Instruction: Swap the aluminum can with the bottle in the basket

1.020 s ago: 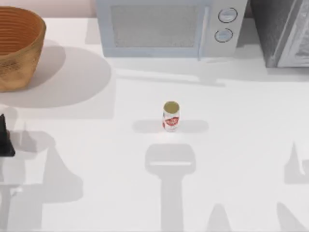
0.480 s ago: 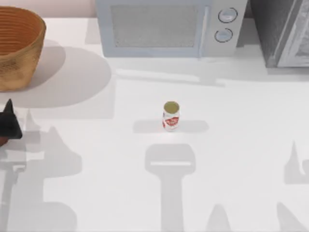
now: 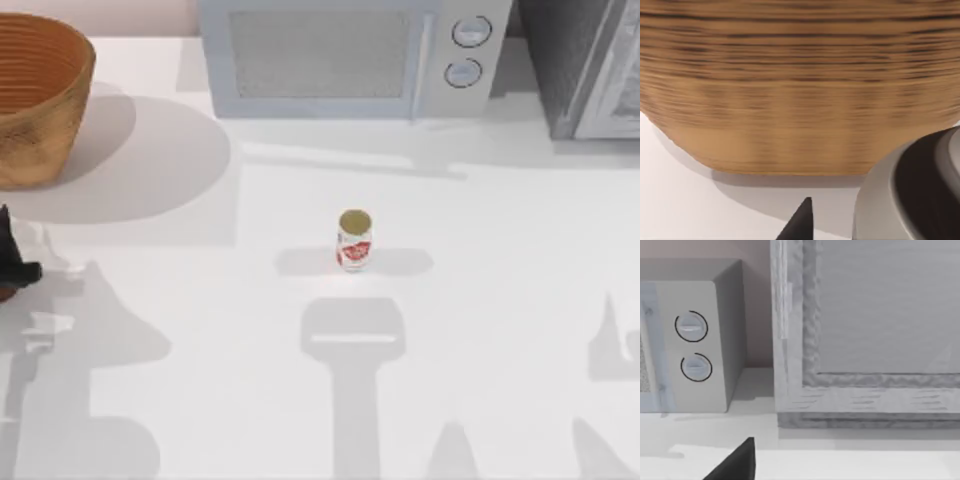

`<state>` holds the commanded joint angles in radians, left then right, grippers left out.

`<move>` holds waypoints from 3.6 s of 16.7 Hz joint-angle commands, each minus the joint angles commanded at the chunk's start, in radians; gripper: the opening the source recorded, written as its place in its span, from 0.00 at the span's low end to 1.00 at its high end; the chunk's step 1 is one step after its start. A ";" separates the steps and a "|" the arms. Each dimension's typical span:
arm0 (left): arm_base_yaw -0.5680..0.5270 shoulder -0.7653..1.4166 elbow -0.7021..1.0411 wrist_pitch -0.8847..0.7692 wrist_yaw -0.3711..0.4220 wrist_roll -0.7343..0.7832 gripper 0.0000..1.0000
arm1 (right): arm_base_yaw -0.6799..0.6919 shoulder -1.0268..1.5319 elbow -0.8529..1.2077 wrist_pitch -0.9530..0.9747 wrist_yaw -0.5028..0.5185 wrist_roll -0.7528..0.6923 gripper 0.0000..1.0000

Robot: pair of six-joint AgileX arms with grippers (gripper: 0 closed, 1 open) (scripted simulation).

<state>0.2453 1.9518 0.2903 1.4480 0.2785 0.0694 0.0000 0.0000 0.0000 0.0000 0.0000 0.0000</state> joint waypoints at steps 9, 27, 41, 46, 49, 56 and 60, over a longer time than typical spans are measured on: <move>0.000 0.000 0.000 0.000 0.000 0.000 0.00 | 0.000 0.000 0.000 0.000 0.000 0.000 1.00; 0.220 -0.297 0.290 -0.439 -0.143 0.130 0.00 | 0.000 0.000 0.000 0.000 0.000 0.000 1.00; -0.001 -0.374 0.963 -1.332 -0.025 0.012 0.00 | 0.000 0.000 0.000 0.000 0.000 0.000 1.00; -0.012 -0.370 0.980 -1.345 -0.016 0.004 0.00 | 0.000 0.000 0.000 0.000 0.000 0.000 1.00; -0.011 -0.356 0.983 -1.326 -0.020 0.005 0.00 | 0.000 0.000 0.000 0.000 0.000 0.000 1.00; -0.041 -0.179 1.014 -1.188 -0.041 -0.002 0.00 | 0.000 0.000 0.000 0.000 0.000 0.000 1.00; -0.042 -0.174 1.015 -1.183 -0.042 -0.002 0.00 | 0.000 0.000 0.000 0.000 0.000 0.000 1.00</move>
<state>0.2028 1.7778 1.3057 0.2650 0.2361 0.0670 0.0000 0.0000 0.0000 0.0000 0.0000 0.0000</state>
